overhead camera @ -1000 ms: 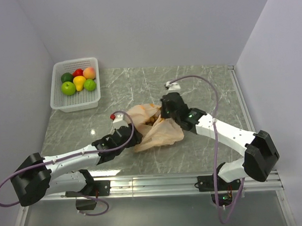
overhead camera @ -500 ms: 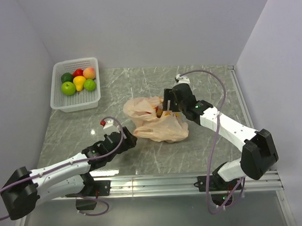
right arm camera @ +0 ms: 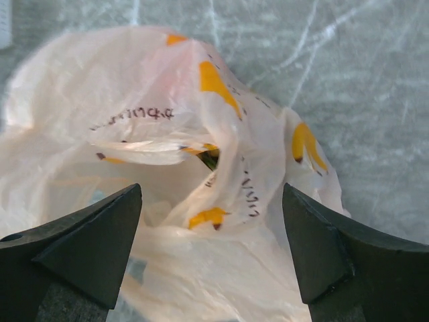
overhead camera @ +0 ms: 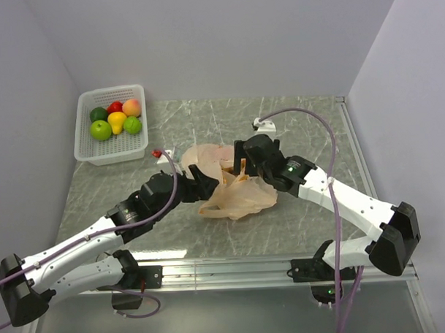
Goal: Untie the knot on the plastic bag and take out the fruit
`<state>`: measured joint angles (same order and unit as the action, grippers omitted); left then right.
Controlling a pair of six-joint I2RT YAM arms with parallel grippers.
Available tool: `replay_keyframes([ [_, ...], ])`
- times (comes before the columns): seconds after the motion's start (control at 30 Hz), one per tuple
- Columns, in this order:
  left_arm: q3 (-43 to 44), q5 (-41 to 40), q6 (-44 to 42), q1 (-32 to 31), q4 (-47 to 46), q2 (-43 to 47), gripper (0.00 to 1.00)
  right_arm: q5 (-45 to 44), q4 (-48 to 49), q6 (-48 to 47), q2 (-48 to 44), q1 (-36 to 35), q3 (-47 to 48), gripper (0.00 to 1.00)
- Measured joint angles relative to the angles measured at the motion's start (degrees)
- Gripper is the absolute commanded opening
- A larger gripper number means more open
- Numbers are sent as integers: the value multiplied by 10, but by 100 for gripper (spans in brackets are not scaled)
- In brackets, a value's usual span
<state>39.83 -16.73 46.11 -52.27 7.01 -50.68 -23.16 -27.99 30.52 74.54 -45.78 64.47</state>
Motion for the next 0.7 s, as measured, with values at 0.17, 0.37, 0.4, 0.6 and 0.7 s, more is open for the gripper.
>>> replay_keyframes([
  [0.17,26,63,-25,-7,4,-7,84,-17,-10,23,-10,4,-59,83],
  [0.37,57,150,-51,-16,-9,-44,85,-7,-10,38,-61,21,-143,83],
  [0.4,58,156,-53,-18,-13,-51,85,-5,-7,40,-70,22,-147,85],
  [0.6,26,125,-59,-30,-95,-94,82,19,62,48,-107,22,-149,93],
  [0.7,-2,74,-55,-30,-144,-129,81,26,89,50,-79,22,-137,93],
])
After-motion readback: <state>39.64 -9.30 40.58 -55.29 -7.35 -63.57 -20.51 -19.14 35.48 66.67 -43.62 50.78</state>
